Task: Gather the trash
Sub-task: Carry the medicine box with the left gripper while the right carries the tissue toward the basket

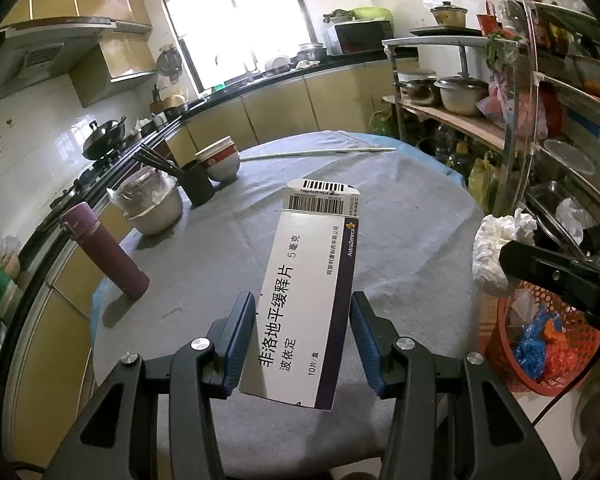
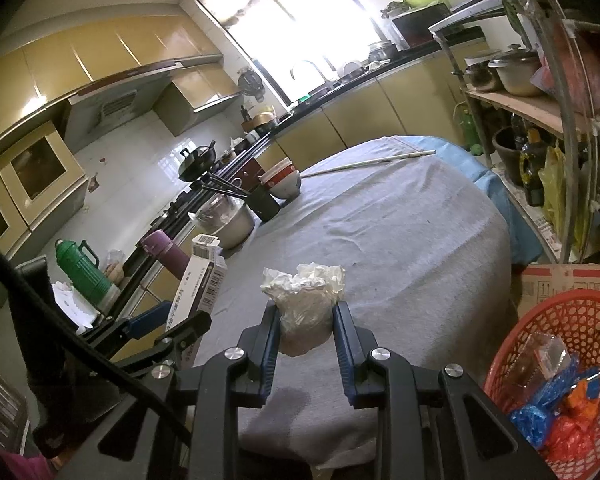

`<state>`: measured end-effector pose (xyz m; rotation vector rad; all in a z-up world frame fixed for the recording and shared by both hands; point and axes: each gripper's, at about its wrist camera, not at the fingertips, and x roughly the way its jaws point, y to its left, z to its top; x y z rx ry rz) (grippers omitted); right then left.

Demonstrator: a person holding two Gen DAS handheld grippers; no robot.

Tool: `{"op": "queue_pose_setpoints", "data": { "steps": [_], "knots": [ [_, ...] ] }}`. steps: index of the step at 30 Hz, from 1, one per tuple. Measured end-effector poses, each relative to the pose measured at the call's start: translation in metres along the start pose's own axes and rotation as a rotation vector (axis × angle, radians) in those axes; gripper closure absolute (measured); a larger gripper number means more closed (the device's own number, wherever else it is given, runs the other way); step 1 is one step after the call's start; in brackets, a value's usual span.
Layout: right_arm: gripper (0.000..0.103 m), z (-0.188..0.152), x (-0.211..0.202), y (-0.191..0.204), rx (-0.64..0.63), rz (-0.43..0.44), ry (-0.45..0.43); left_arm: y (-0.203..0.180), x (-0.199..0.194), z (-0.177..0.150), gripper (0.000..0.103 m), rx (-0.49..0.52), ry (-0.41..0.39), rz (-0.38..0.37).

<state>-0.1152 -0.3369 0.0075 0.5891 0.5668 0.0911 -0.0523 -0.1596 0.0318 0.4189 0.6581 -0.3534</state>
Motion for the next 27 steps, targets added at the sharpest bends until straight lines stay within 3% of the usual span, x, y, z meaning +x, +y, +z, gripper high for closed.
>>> {"op": "queue_pose_setpoints", "data": {
  "steps": [27],
  "knots": [
    [0.075, -0.001, 0.004, -0.013, 0.027, -0.005, 0.011, -0.018, 0.007, -0.002, 0.053, 0.039, 0.030, -0.031]
  ]
}}
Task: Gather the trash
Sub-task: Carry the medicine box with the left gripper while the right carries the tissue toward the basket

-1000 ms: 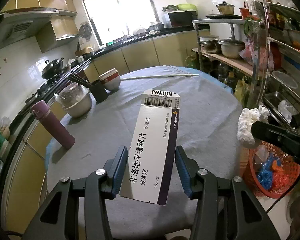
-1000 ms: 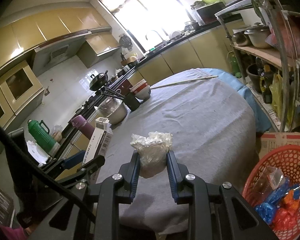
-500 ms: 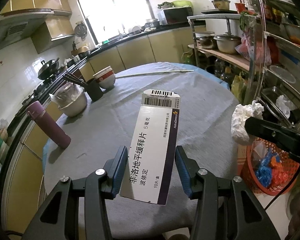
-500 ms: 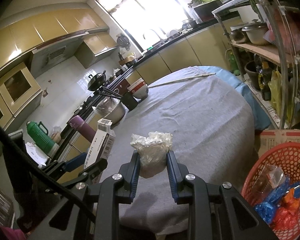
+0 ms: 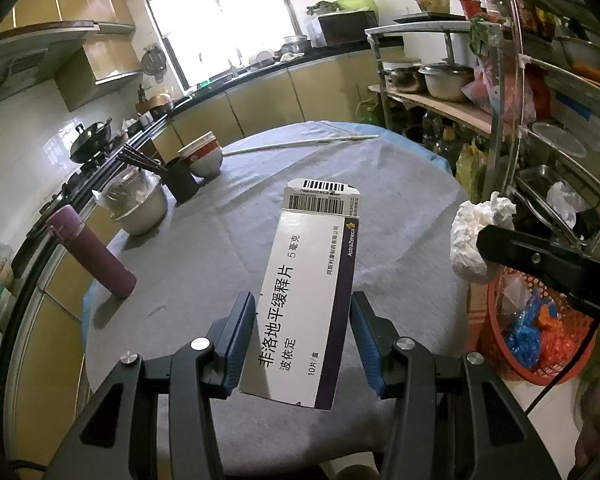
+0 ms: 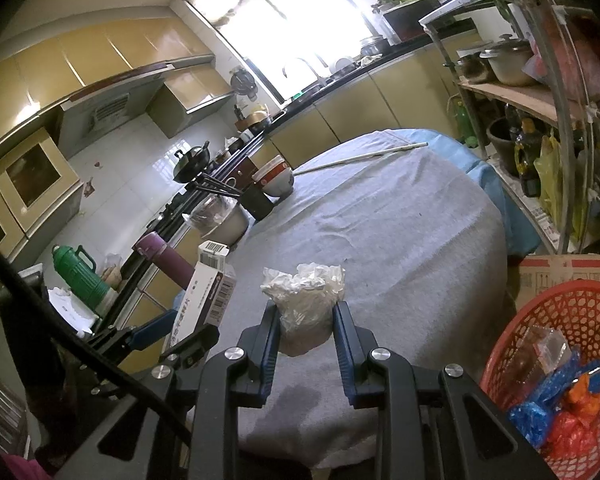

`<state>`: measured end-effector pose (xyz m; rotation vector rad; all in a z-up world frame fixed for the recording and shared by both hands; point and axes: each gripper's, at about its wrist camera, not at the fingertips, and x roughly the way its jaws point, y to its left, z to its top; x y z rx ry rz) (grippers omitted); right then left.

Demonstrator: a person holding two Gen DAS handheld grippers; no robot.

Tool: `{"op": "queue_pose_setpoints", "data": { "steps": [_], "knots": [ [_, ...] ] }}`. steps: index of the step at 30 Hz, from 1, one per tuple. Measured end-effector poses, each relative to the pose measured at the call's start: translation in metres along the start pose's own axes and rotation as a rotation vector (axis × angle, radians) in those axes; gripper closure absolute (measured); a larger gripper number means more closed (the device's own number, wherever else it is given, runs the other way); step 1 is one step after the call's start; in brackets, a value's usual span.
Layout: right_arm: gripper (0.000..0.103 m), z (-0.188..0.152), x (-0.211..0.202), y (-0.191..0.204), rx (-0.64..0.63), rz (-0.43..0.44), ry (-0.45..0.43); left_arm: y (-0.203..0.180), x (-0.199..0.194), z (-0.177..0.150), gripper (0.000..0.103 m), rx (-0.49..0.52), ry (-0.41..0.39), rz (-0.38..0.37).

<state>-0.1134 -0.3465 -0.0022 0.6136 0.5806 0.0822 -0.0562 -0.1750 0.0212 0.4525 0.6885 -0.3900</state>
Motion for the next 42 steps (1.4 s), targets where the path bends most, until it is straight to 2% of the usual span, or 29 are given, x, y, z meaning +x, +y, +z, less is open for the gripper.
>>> {"op": "queue_pose_setpoints", "data": {
  "steps": [42],
  "knots": [
    [0.075, -0.002, -0.026, -0.034, 0.061, -0.053, -0.027, -0.035, -0.007, 0.003, 0.053, 0.091, -0.014, -0.042]
  ]
}}
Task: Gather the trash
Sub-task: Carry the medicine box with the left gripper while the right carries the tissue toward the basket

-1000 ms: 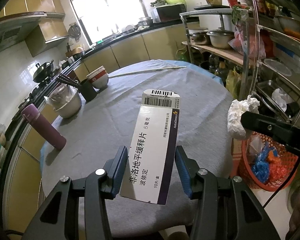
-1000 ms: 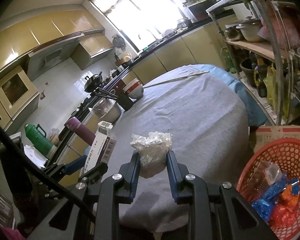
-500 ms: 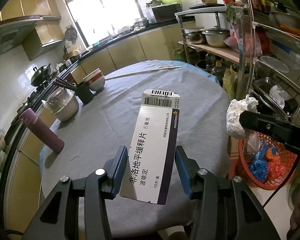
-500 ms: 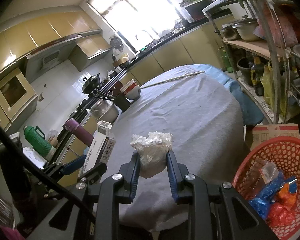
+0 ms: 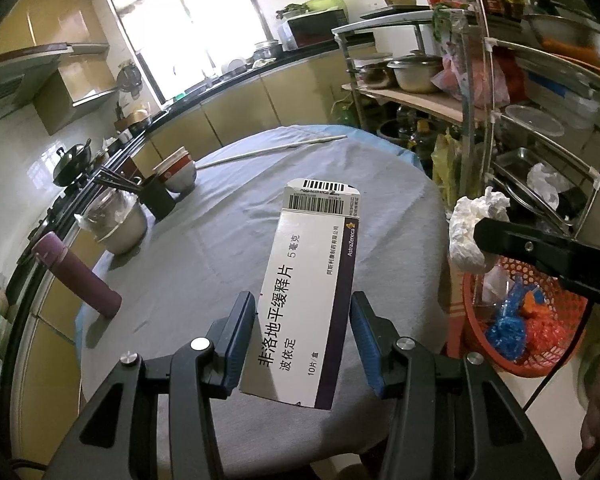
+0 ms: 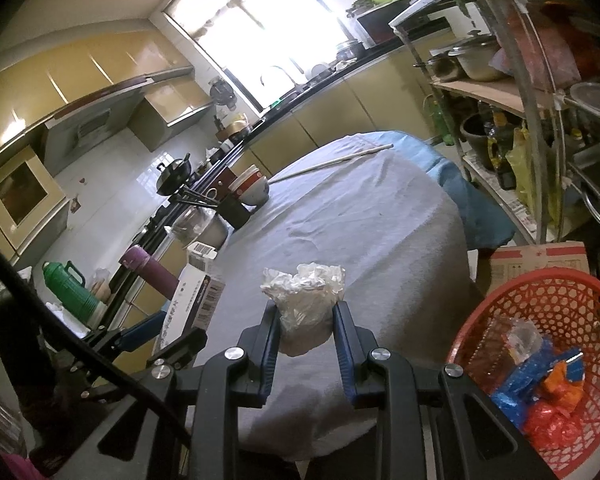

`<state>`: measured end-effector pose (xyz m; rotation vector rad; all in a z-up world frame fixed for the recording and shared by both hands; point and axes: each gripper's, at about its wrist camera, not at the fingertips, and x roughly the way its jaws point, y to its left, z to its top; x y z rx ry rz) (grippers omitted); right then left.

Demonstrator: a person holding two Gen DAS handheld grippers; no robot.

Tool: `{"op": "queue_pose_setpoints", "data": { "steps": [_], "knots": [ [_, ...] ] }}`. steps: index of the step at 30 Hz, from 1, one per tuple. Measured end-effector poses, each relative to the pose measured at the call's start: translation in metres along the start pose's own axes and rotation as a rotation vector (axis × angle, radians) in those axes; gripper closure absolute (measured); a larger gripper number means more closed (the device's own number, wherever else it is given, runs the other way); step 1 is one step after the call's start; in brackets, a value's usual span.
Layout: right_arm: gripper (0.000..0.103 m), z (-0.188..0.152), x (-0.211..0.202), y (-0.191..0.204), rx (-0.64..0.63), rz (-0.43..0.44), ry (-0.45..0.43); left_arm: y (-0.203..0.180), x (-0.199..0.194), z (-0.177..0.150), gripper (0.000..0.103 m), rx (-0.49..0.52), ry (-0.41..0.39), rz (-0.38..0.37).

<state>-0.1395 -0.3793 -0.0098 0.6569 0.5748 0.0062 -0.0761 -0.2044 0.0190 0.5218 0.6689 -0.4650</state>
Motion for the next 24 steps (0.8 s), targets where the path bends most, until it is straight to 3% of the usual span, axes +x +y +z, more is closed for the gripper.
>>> {"op": "queue_pose_setpoints", "data": {
  "steps": [24],
  "knots": [
    [0.075, -0.004, -0.028, -0.050, 0.084, -0.082, -0.032, -0.047, -0.010, 0.009, 0.052, 0.102, -0.021, -0.089]
  ]
}}
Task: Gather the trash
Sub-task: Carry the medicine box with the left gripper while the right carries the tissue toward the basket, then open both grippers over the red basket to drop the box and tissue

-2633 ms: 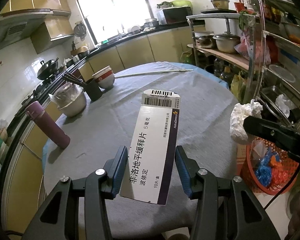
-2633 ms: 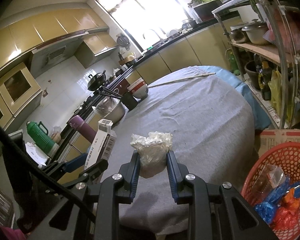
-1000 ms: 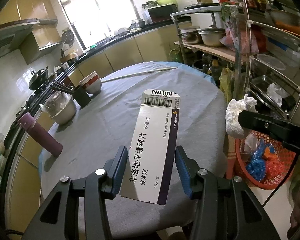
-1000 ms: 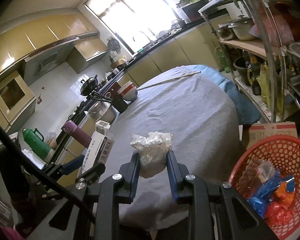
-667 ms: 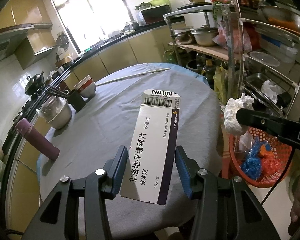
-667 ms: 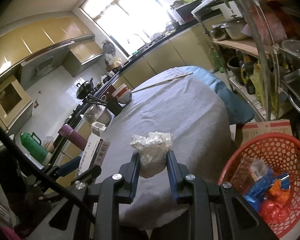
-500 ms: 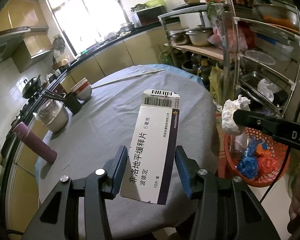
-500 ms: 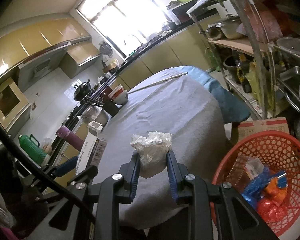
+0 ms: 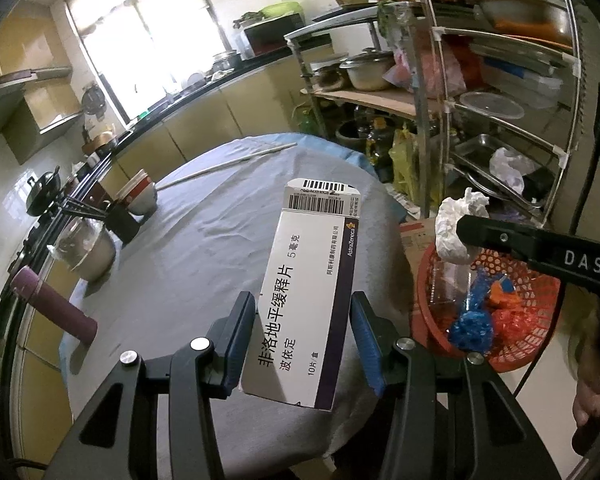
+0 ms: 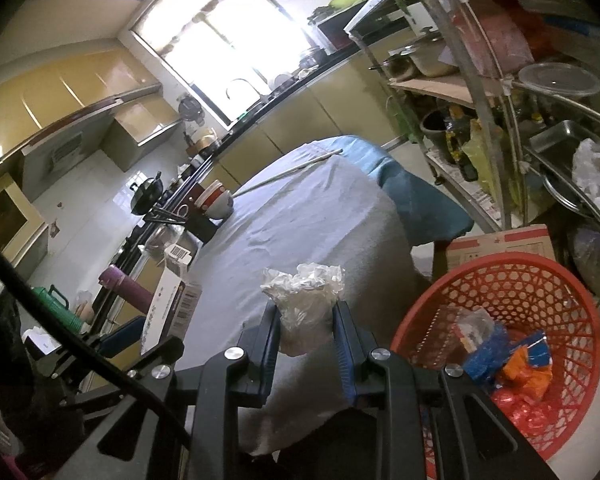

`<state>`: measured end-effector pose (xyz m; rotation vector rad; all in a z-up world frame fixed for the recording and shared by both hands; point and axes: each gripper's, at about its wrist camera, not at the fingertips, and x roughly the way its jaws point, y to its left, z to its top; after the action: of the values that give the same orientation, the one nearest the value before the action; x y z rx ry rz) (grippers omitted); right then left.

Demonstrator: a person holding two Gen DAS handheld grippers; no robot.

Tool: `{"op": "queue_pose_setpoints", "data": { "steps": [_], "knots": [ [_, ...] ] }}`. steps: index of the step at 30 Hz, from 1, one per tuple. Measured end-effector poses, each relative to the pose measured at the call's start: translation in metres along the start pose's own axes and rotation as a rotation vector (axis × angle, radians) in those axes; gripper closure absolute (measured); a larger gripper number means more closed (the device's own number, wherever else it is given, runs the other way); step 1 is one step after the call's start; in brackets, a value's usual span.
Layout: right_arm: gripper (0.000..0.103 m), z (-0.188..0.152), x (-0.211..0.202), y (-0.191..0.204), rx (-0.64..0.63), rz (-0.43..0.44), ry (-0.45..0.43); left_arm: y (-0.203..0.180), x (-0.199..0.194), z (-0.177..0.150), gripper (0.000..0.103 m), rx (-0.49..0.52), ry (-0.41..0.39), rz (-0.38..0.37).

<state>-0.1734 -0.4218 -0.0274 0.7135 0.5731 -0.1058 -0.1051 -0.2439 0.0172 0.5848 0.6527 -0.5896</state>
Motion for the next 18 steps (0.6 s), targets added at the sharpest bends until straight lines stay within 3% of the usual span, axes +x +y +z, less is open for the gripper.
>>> {"op": "queue_pose_setpoints", "data": {
  "steps": [18],
  "knots": [
    [0.075, -0.003, -0.018, -0.041, 0.056, -0.108, -0.011, -0.025, 0.000, -0.001, 0.052, 0.055, 0.016, -0.131]
  ]
}}
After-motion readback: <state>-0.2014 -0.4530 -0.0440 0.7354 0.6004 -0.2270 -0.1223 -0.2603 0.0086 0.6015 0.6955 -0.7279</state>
